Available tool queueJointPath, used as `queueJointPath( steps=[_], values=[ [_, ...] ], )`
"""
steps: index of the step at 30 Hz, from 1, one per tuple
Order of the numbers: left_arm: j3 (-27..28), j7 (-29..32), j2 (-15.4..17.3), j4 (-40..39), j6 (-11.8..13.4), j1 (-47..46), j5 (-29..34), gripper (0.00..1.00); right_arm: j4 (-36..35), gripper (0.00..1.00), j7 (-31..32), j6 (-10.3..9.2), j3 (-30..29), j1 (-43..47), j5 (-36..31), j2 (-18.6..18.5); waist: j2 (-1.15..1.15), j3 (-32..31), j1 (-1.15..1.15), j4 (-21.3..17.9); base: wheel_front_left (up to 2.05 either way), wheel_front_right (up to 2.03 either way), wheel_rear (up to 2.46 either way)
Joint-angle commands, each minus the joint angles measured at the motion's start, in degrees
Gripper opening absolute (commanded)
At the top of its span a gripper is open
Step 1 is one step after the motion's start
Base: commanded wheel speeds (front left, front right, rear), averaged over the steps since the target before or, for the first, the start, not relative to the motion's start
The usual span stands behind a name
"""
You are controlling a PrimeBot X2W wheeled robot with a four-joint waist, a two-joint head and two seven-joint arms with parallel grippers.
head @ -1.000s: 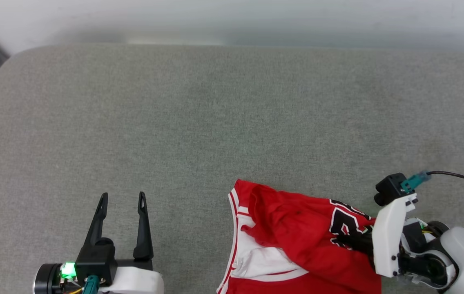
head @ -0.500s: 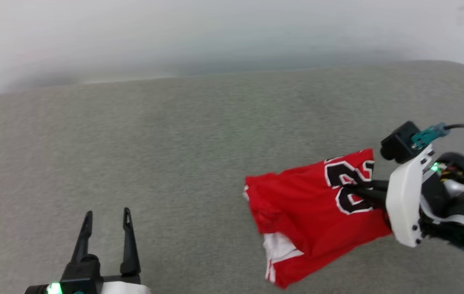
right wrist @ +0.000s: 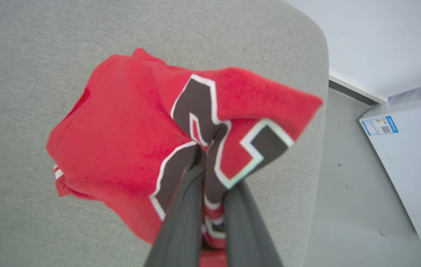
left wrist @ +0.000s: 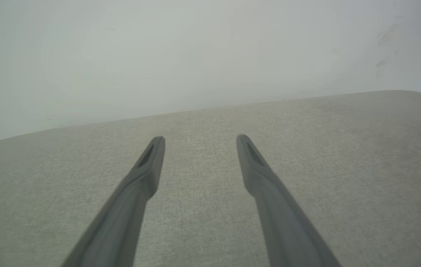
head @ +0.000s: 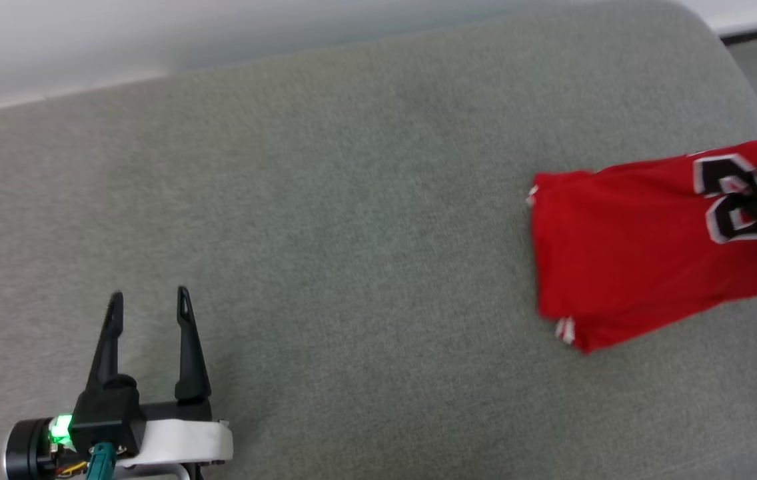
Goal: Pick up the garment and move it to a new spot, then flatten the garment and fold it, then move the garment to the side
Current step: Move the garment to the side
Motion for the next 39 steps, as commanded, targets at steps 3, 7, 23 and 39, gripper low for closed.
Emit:
queueJointPath(
  steps=[3,7,23,39],
  values=[
    [0.13,-0.13,1.20,-0.99,-0.68,-2.76,1.04,1.00,5.45,0.00,-1.48,-0.04,-1.50,-3.68,-1.95,-1.05,0.00,6.73,-0.01,-1.98,0.00,0.00,0.00],
    [0.34,-0.13,2.16,-2.05,-0.92,-4.62,1.36,1.00,9.85,0.00,-2.52,-0.04,-2.16,-6.60,-4.18,-1.29,0.00,10.13,-0.01,-2.01,0.00,0.00,0.00],
    [-1.54,-0.13,3.75,-5.12,0.85,-9.00,1.76,1.00,38.43,1.00,-12.03,-0.05,-11.37,-15.68,-17.12,7.02,0.00,17.01,-0.01,0.21,0.00,0.00,0.00],
    [-2.19,-0.13,0.82,-3.25,3.40,-1.17,-0.48,1.00,36.99,1.00,-41.80,-0.05,-22.01,-14.53,-35.19,15.82,0.00,1.67,-0.01,3.65,0.00,0.00,0.00]
  ],
)
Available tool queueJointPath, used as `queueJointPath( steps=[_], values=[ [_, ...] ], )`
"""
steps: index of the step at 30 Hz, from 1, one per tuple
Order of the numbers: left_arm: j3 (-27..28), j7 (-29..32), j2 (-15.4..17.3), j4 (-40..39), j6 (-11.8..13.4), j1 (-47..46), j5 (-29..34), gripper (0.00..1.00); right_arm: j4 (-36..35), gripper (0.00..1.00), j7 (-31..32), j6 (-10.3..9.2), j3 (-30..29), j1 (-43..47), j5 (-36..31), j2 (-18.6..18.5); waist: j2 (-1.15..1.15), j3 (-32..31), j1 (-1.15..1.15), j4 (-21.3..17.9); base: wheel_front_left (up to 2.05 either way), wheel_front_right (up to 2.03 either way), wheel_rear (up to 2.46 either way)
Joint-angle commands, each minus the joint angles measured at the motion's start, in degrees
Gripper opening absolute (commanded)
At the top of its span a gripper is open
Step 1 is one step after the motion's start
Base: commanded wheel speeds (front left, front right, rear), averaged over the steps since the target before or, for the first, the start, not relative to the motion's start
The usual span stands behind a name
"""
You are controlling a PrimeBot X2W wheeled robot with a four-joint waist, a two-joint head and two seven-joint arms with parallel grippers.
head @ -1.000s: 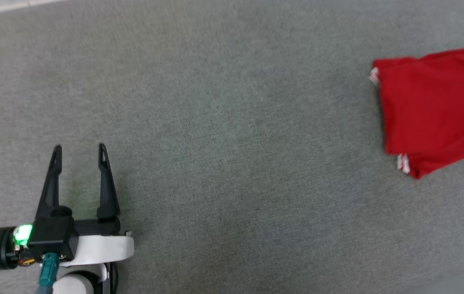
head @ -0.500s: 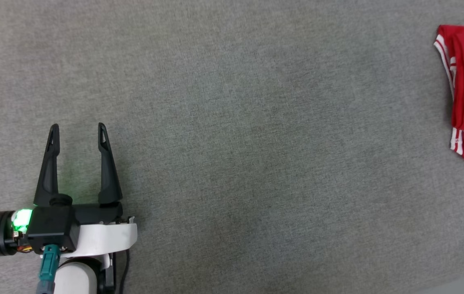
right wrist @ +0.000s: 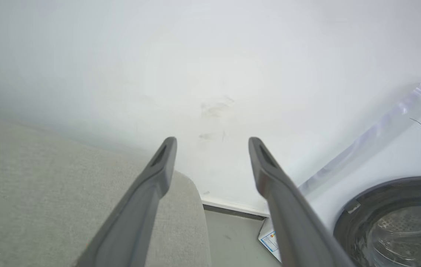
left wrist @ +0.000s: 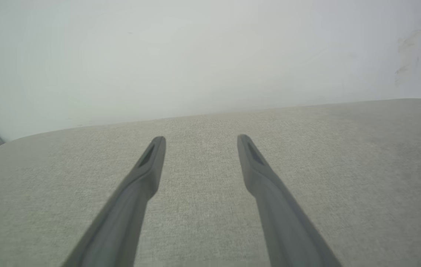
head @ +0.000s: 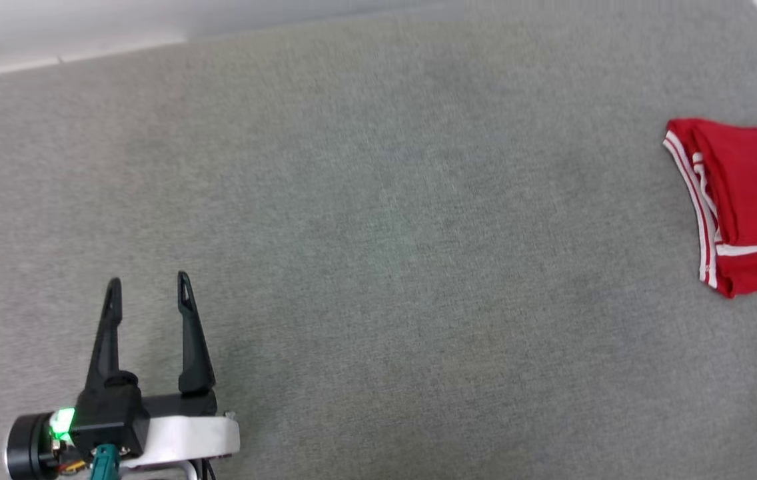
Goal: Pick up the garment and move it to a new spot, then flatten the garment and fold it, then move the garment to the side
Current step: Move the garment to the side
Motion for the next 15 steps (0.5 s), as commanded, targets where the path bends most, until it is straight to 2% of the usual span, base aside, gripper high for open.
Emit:
queueJointPath(
  steps=[1,5,7,11,15],
  values=[
    [-0.18,-0.12,-0.35,0.28,0.26,1.01,-0.13,1.00,-1.25,1.00,-1.35,-0.06,-1.54,2.28,-1.26,2.03,0.00,-3.31,0.00,1.70,0.00,0.00,0.00],
    [-0.33,-0.12,-0.65,0.60,0.60,3.08,-0.28,1.00,-8.41,1.00,-3.03,-0.06,-7.71,7.18,-5.31,8.96,0.00,-6.36,0.00,3.20,0.00,0.00,0.00],
    [-0.39,-0.12,-0.80,0.80,0.74,3.99,-0.33,1.00,-14.19,1.00,-3.13,-0.06,-9.63,11.03,-6.91,12.84,0.00,-7.66,0.00,3.87,0.00,0.00,0.00],
    [-0.54,-0.11,-1.01,1.36,0.81,5.77,-0.48,1.00,-24.26,1.00,-3.08,-0.06,-11.60,20.78,-9.72,19.27,0.00,-10.05,0.00,5.09,0.00,0.00,0.00],
    [-0.34,-0.12,-1.16,2.00,0.71,7.31,-0.66,1.00,-30.27,1.00,-3.09,-0.06,-11.77,29.73,-11.27,23.76,0.00,-12.06,0.00,6.33,0.00,0.00,0.00]
  ],
)
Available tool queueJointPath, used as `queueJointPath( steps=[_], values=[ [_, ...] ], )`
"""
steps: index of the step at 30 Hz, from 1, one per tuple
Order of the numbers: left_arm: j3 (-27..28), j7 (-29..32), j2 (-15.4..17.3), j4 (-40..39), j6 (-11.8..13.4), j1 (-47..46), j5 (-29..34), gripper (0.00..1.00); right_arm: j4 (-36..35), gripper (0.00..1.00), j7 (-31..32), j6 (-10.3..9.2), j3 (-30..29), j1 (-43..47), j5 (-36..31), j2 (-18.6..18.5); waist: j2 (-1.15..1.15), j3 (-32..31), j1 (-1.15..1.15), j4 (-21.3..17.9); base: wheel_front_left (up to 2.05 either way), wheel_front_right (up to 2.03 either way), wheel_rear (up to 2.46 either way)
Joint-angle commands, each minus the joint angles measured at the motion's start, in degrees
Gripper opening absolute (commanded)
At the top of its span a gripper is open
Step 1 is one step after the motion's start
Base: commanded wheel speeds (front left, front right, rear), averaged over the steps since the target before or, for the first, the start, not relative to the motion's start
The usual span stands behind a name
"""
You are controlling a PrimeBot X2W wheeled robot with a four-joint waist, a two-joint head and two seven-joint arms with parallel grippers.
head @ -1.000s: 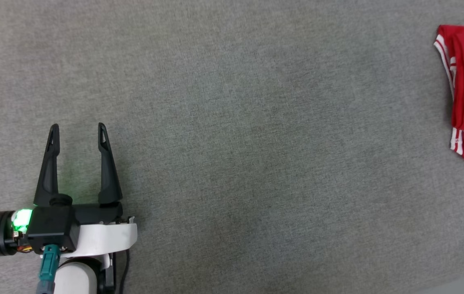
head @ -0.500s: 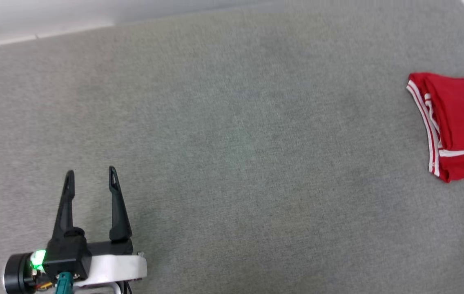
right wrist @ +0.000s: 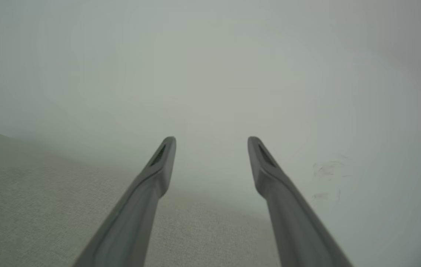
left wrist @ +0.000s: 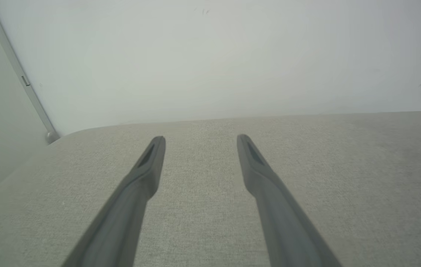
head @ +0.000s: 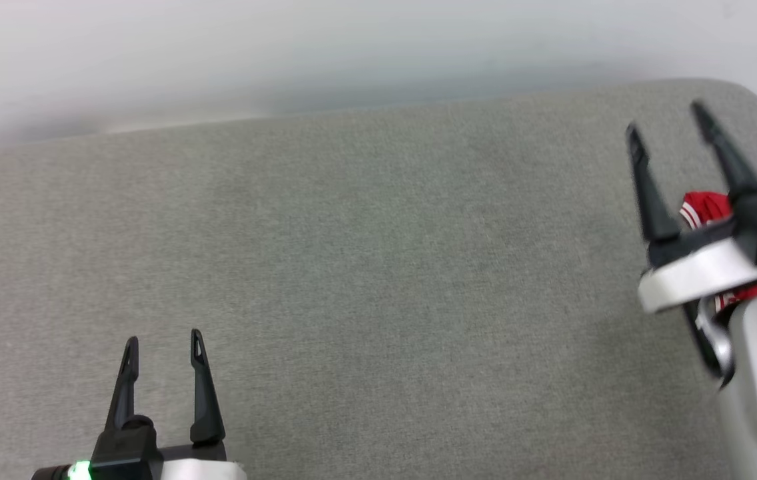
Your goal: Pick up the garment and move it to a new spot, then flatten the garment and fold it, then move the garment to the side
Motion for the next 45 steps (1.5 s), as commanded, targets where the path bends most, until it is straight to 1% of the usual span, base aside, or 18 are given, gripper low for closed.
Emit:
queueJointPath(
  steps=[1,4,8,16,21,22,30,31,35,40,41,45],
  values=[
    [0.28,-0.13,-0.06,0.28,0.06,0.98,-0.20,1.00,-1.73,1.00,-0.07,-0.06,-0.37,3.22,-0.37,1.28,0.00,-1.63,0.01,1.34,0.00,0.00,0.00],
    [0.43,-0.13,-0.13,0.69,-0.12,1.75,-0.28,1.00,-4.06,1.00,-0.08,-0.06,-0.87,9.03,-0.14,3.74,0.00,-2.82,0.01,1.96,0.00,0.00,0.00],
    [0.48,-0.13,-0.24,1.35,-0.52,2.66,-0.49,1.00,-6.30,1.00,-0.08,-0.06,-2.20,16.17,0.41,6.15,0.00,-4.24,0.01,2.68,0.00,0.00,0.00],
    [0.14,-0.13,-0.39,2.56,-1.43,4.98,-0.96,1.00,-10.79,1.00,-0.09,-0.06,-5.12,28.40,0.92,9.47,0.00,-7.71,0.01,3.76,0.00,0.00,0.00],
    [0.17,-0.13,-0.45,2.87,-2.36,6.01,-1.19,1.00,-13.20,1.00,-0.09,-0.06,-5.73,33.44,1.78,10.58,0.00,-8.98,0.01,4.11,0.00,0.00,0.00],
    [0.15,-0.13,-0.48,3.24,-2.84,6.34,-1.26,1.00,-14.19,1.00,-0.09,-0.06,-5.80,35.69,2.28,10.89,0.00,-9.54,0.01,4.35,0.00,0.00,0.00],
    [0.65,-0.13,-0.54,3.49,-3.81,6.48,-1.64,1.00,-14.76,1.00,-0.09,-0.06,-5.73,38.24,4.49,11.02,0.00,-10.16,0.01,4.50,0.00,0.00,0.00],
    [0.62,0.00,-0.42,3.55,-3.66,5.67,-1.43,0.00,-14.46,0.00,0.00,-0.01,-5.74,37.55,4.29,10.73,0.00,-10.17,0.01,4.51,0.00,0.00,0.00],
    [0.27,0.06,-0.42,5.19,-3.63,5.72,-1.92,0.00,-12.74,0.00,0.11,0.00,-5.59,38.08,4.80,10.73,0.00,-10.15,0.01,4.51,0.00,0.00,0.00],
    [0.46,1.05,-0.05,5.37,-4.25,4.81,-8.61,0.00,-12.34,0.00,1.15,0.00,-5.49,37.22,11.42,10.36,0.00,-10.07,0.01,4.50,0.00,0.00,0.00],
    [0.46,1.05,-0.05,5.37,-4.25,4.81,-8.61,0.00,-12.34,0.00,1.15,0.00,-5.49,37.22,11.42,10.36,0.00,-10.07,0.01,4.50,0.00,0.00,0.00],
    [0.61,1.95,0.27,6.54,-5.17,3.58,-13.70,0.00,-11.63,0.00,2.03,0.00,-5.44,36.21,16.44,10.03,0.00,-10.01,0.01,4.50,0.00,0.00,0.00]
  ],
)
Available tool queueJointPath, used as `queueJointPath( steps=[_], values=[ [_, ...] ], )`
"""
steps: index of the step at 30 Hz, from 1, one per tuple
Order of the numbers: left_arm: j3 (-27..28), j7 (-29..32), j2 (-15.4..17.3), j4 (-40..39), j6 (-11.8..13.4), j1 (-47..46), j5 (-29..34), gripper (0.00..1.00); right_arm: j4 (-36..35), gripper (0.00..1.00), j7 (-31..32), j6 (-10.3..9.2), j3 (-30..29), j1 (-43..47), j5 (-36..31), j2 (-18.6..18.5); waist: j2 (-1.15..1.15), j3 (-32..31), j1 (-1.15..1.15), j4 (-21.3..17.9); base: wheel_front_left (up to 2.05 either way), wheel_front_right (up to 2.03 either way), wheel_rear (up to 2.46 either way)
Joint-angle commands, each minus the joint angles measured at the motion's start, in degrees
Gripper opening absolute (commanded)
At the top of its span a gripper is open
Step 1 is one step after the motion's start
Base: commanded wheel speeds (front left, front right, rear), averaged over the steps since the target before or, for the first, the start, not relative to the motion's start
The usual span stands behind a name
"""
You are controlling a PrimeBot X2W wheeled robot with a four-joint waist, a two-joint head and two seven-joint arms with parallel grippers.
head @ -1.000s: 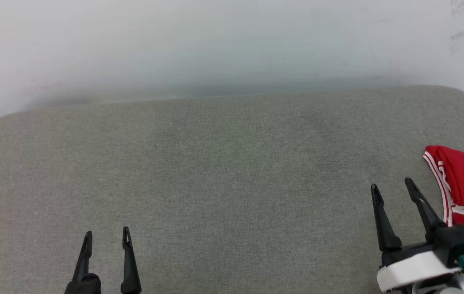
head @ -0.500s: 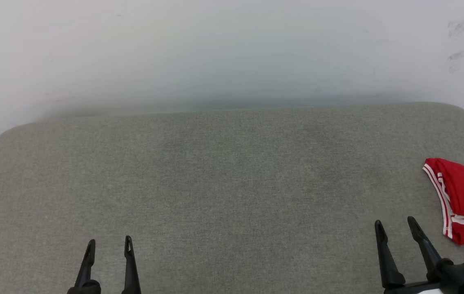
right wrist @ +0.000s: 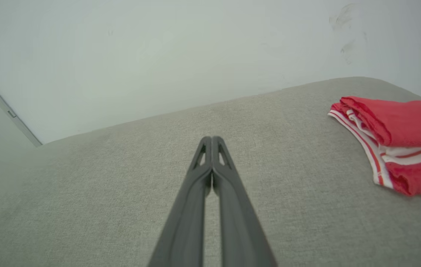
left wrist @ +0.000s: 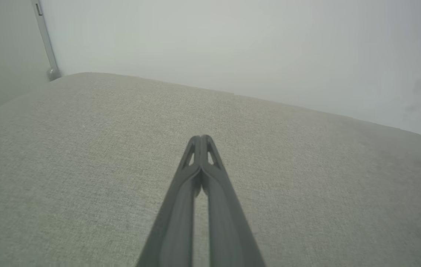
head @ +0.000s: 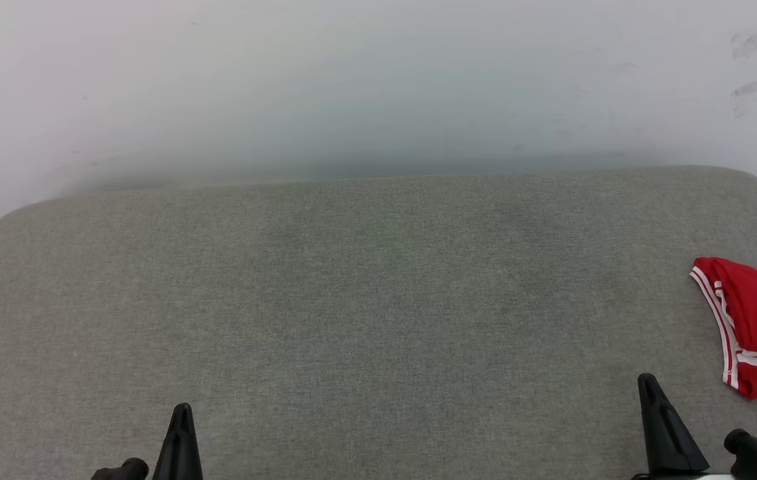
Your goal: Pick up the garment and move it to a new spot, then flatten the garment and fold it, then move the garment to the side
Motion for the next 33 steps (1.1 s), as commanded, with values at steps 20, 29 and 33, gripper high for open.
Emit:
queueJointPath(
  steps=[20,29,33],
  values=[
    [0.96,4.05,1.36,4.33,-4.07,-6.79,-22.78,0.00,1.96,0.00,4.04,-0.01,-0.11,-5.53,22.43,-1.46,0.00,0.30,0.00,-0.02,0.00,0.00,0.00],
    [1.45,5.68,1.62,5.81,-5.37,-8.66,-30.89,0.00,2.93,0.00,5.69,-0.01,-0.35,-6.96,30.40,-1.67,0.00,0.44,0.00,-0.03,0.00,0.00,0.00],
    [1.71,6.41,1.69,6.37,-5.92,-9.33,-34.22,0.00,3.33,0.00,6.44,-0.01,-0.49,-7.53,33.66,-1.74,0.00,0.50,0.00,-0.04,0.00,0.00,0.00]
  ],
)
